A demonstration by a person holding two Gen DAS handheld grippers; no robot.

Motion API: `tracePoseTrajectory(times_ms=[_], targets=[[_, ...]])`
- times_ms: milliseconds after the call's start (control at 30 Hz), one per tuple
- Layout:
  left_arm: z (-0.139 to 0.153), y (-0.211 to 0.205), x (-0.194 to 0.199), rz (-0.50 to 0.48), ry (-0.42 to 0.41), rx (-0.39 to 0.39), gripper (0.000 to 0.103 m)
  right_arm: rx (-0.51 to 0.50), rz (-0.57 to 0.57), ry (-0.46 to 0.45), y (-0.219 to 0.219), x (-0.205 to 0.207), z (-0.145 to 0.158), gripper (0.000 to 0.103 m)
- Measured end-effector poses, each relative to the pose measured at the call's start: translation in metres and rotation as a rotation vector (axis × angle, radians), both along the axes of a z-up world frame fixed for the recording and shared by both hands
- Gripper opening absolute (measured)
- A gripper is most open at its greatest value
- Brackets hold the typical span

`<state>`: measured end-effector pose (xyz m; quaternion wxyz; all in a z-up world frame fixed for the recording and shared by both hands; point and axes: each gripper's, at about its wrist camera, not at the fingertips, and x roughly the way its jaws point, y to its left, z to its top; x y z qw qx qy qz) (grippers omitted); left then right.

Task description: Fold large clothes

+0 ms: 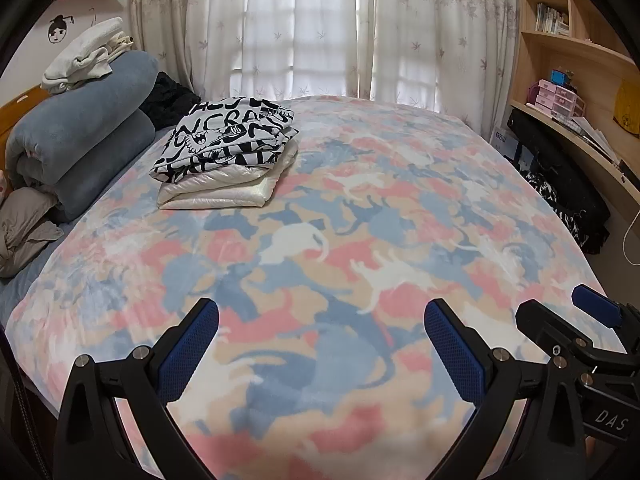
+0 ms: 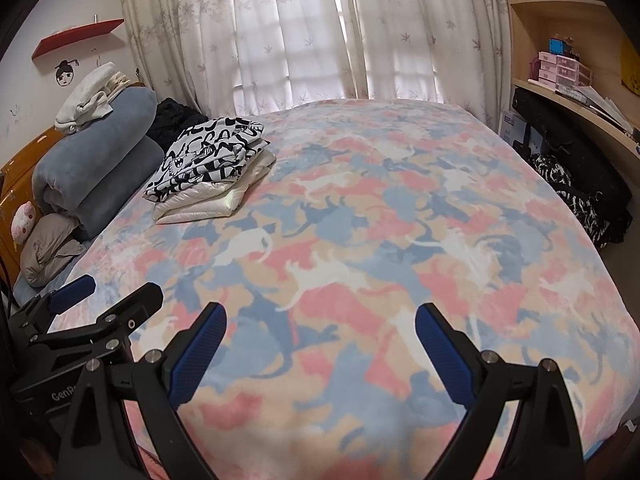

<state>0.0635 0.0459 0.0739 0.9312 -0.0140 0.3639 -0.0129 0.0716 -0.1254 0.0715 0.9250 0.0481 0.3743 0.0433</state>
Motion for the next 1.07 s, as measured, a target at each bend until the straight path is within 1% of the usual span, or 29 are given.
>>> tracePoseTrajectory(times_ms=[333,667,833,1067], targets=[[0.000,0.002,-0.001,-0.001,0.000,-0.002,0.102,-0.003,0.001,-0.003,0.000,-0.002,-0.001,0.096],[-0.001,0.016,-0.009,-0.002,0.006,0.003,0.102,-0.005,0.002,0.005,0.004,-0.005,-0.002,0.096],[-0.009,0.026,-0.010,-0.002,0.022,-0.004,0.102,-0.033,0.011,0.017,0.009,-0.009,-0.003,0.096],[-0.019,0.044,-0.006,0.002,0.047,-0.022,0.102,-0.076,0.018,0.048,0.034,-0.004,-0.006,0.096]])
